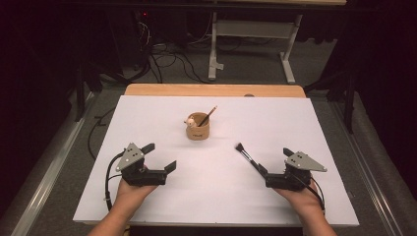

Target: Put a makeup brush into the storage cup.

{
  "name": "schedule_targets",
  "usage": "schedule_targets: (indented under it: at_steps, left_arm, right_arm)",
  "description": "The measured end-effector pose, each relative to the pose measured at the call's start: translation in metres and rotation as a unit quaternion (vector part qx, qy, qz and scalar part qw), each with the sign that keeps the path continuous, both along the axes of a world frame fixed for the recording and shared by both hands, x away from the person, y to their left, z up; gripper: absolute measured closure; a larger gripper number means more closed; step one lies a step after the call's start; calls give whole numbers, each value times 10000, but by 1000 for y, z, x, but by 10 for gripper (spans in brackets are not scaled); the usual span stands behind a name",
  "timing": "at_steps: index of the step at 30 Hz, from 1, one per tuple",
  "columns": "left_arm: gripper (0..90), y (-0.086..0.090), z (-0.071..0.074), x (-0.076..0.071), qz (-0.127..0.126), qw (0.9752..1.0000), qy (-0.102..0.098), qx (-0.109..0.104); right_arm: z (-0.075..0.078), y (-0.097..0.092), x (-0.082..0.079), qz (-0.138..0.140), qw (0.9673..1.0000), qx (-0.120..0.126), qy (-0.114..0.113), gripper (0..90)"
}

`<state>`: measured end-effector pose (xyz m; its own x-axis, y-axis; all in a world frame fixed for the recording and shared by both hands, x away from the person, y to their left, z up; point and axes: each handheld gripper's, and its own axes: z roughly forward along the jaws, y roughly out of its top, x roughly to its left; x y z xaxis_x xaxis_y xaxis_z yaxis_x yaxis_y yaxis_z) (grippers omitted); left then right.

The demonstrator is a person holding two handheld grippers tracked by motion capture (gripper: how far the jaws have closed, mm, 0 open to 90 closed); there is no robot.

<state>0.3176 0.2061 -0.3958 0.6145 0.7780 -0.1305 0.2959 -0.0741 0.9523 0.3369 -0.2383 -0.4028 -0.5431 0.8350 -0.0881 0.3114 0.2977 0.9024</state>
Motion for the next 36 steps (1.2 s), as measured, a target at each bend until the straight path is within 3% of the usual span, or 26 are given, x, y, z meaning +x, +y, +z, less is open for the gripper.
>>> schedule_targets:
  at_steps: [16,22,36]
  left_arm:
    - [6,-1,1,0,-76,10000,-32,10]
    - [6,-2,0,0,-80,10000,-20,33]
    - [7,0,0,1,-77,10000,-29,34]
  right_arm:
    - [-13,-3,4,-134,9989,-226,385,10]
    - [-19,-1,6,-167,9971,-387,638,10]
    - [-23,3,9,-141,9942,-605,884,10]
